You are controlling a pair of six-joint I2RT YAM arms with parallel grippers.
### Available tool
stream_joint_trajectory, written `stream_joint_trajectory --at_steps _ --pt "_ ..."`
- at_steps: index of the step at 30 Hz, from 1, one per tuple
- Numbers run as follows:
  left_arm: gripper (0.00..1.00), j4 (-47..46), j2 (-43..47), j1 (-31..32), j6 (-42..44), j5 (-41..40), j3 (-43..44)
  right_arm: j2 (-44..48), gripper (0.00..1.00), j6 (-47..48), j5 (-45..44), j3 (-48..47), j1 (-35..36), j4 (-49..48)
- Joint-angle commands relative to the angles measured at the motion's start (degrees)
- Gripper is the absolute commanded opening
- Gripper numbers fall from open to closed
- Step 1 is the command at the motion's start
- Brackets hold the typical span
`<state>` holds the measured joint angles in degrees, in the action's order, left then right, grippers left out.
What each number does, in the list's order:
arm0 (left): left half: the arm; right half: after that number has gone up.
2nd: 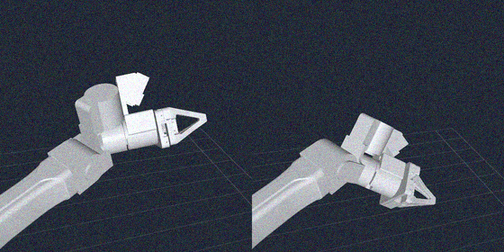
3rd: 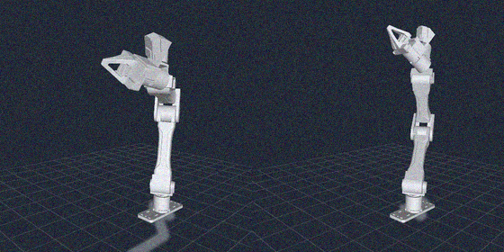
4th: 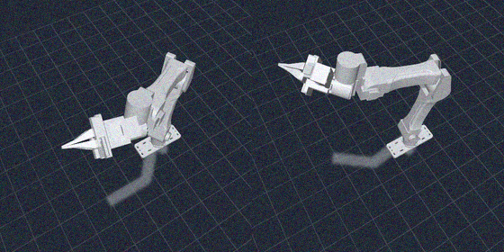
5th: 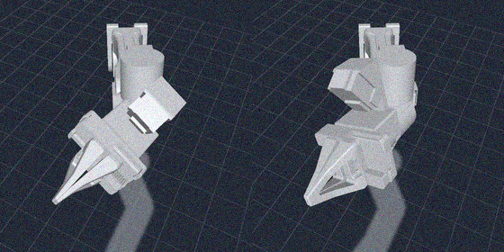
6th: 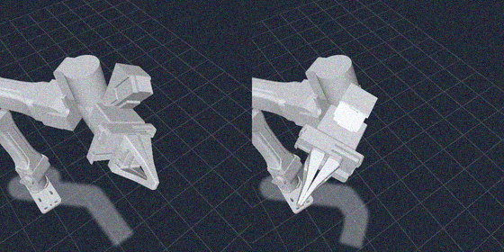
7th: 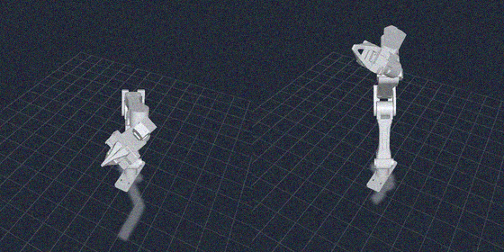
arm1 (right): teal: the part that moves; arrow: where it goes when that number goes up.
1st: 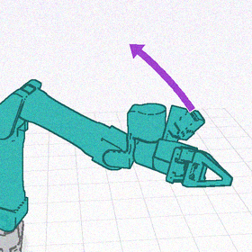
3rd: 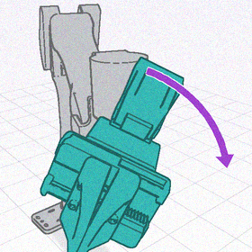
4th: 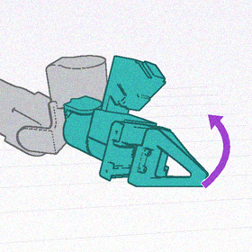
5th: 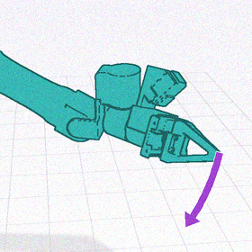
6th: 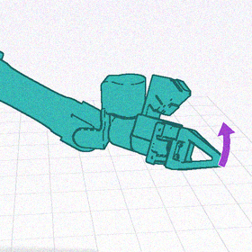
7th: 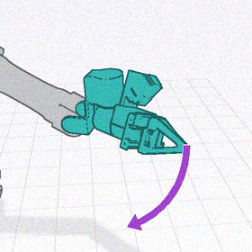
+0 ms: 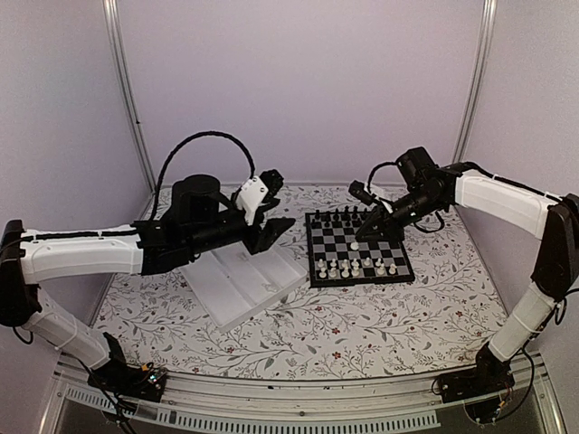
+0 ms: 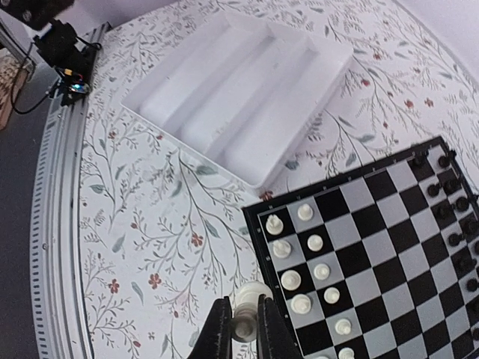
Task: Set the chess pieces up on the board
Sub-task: Place the chess piece on the chessboard.
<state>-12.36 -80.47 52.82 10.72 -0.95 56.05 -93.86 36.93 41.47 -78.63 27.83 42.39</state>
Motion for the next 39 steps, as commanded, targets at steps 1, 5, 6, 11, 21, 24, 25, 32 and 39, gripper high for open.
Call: stream_joint_trajectory --at_steps 1,5,6,11,21,24,25,32,39 --pt "0.57 -4.0 0.8 -1.9 1.6 -9.8 -4.2 2.0 0.04 2.2 -9.3 4.8 -0.4 0.1" --pt "0.56 -1.1 0.6 -1.7 -0.4 -14.0 -3.0 1.2 0.04 1.4 -12.5 7.1 -0.9 0.0" --pt "0.56 -0.9 0.6 -1.8 -0.6 -14.3 -2.9 0.8 0.04 1.2 -12.9 7.4 -0.9 0.1" --pt "0.56 -0.5 1.1 -1.5 -1.3 -12.7 -3.1 -2.9 0.04 0.6 -14.7 6.6 -1.1 0.6" --pt "0.56 0.6 0.0 -0.5 -0.7 -13.9 -2.5 -9.7 0.04 -0.5 -17.3 4.5 -2.3 0.9" --pt "0.56 0.8 -0.4 -0.4 -0.7 -13.9 -2.4 -10.4 0.04 -0.8 -17.4 4.2 -2.5 0.7" --pt "0.56 0.8 -0.5 -0.3 -0.7 -13.8 -2.4 -10.5 0.04 -0.8 -17.5 4.1 -2.6 0.5" --pt "0.55 1.4 -1.5 0.1 -0.7 -13.6 -2.0 -11.6 0.05 -1.7 -17.4 3.7 -3.3 -0.9" --pt "0.55 1.6 -2.0 0.4 -0.6 -13.9 -1.8 -13.1 0.07 -1.8 -17.8 3.5 -3.5 -1.5"
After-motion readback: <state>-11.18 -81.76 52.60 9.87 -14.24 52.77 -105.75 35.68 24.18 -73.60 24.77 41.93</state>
